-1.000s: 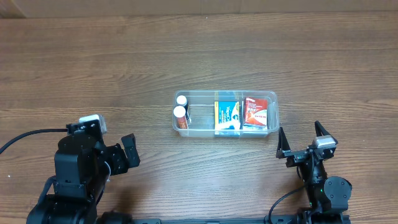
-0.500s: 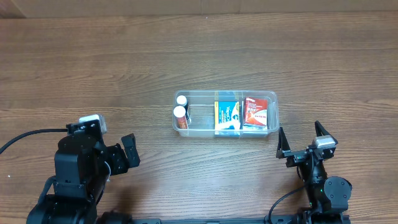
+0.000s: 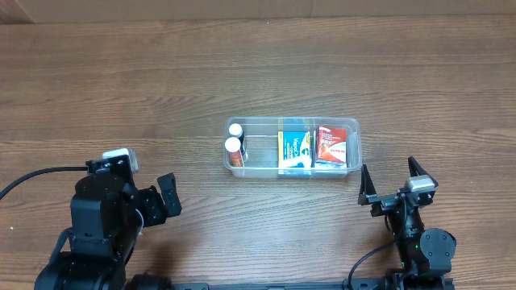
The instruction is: Pack container
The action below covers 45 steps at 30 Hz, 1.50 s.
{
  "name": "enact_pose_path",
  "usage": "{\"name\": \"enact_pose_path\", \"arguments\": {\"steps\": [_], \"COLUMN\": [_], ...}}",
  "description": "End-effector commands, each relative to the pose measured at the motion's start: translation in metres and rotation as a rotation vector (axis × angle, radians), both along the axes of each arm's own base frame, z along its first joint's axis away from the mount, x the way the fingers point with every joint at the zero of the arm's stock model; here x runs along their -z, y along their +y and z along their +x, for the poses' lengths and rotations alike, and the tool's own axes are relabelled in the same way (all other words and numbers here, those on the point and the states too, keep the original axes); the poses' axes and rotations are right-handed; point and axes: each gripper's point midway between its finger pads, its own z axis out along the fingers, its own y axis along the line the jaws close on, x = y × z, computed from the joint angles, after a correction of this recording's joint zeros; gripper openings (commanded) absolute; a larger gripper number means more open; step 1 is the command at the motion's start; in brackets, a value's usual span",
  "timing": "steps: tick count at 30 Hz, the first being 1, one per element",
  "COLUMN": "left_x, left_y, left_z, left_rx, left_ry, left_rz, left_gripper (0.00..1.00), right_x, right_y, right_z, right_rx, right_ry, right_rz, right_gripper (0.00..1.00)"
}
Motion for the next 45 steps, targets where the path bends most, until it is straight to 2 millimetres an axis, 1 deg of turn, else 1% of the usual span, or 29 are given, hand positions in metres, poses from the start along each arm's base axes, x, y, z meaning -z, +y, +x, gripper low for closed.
{"name": "enact_pose_path", "arguments": {"steps": [1, 2, 4, 7, 10, 12, 16, 20, 24, 30, 32, 33, 34, 35, 45], "left_x": [0.002, 0.003, 0.007, 0.017, 0.037, 0.049, 0.061, 0.056, 0.053, 0.052, 0.061, 0.076, 0.085, 0.088, 0.088], "left_y": [0.004, 0.008, 0.01, 0.012, 0.019, 0.023, 0.022, 0.022, 0.021, 0.026, 0.027, 0.025, 0.023, 0.022, 0.019], "left_z": [-0.001, -0.003, -0.008, -0.014, -0.023, -0.024, -0.017, 0.0, 0.017, 0.036, 0.039, 0.042, 0.042, 0.042, 0.042], "left_rx": [-0.02, -0.016, -0.008, 0.005, -0.02, -0.034, 0.006, 0.046, 0.052, 0.022, 0.014, 0.019, 0.028, 0.038, 0.05], "left_ry": [0.003, 0.008, 0.018, 0.01, -0.029, -0.097, -0.251, -0.445, -0.598, -0.748, -0.76, -0.736, -0.71, -0.696, -0.699], "left_rz": [0.013, 0.048, 0.065, 0.087, 0.095, 0.101, 0.133, 0.214, 0.256, 0.284, 0.285, 0.259, 0.236, 0.232, 0.22], "left_gripper": [1.0, 1.0, 1.0, 1.0, 1.0, 1.0, 1.0, 1.0, 1.0, 1.0, 1.0, 1.0, 1.0, 1.0, 1.0], "right_x": [0.001, 0.001, 0.001, 0.001, 0.001, 0.001, 0.001, 0.001, 0.001, 0.001, 0.001, 0.001, 0.001, 0.001, 0.001], "right_y": [0.001, 0.001, 0.001, 0.001, 0.001, 0.001, 0.001, 0.001, 0.001, 0.001, 0.001, 0.001, 0.001, 0.001, 0.001], "right_z": [0.0, 0.0, 0.0, 0.0, 0.0, 0.0, 0.0, 0.0, 0.0, 0.0, 0.0, 0.0, 0.0, 0.0, 0.0], "right_rx": [-0.006, -0.006, -0.006, -0.006, -0.006, -0.006, -0.006, -0.006, -0.006, -0.006, -0.006, -0.006, -0.006, -0.006, -0.006], "right_ry": [-0.008, -0.008, -0.008, -0.008, -0.008, -0.008, -0.008, -0.008, -0.008, -0.008, -0.008, -0.008, -0.008, -0.008, -0.008], "right_rz": [-0.004, -0.004, -0.004, -0.004, -0.004, -0.004, -0.005, -0.004, -0.004, -0.004, -0.004, -0.004, -0.004, -0.004, -0.004], "right_gripper": [1.0, 1.0, 1.0, 1.0, 1.0, 1.0, 1.0, 1.0, 1.0, 1.0, 1.0, 1.0, 1.0, 1.0, 1.0]}}
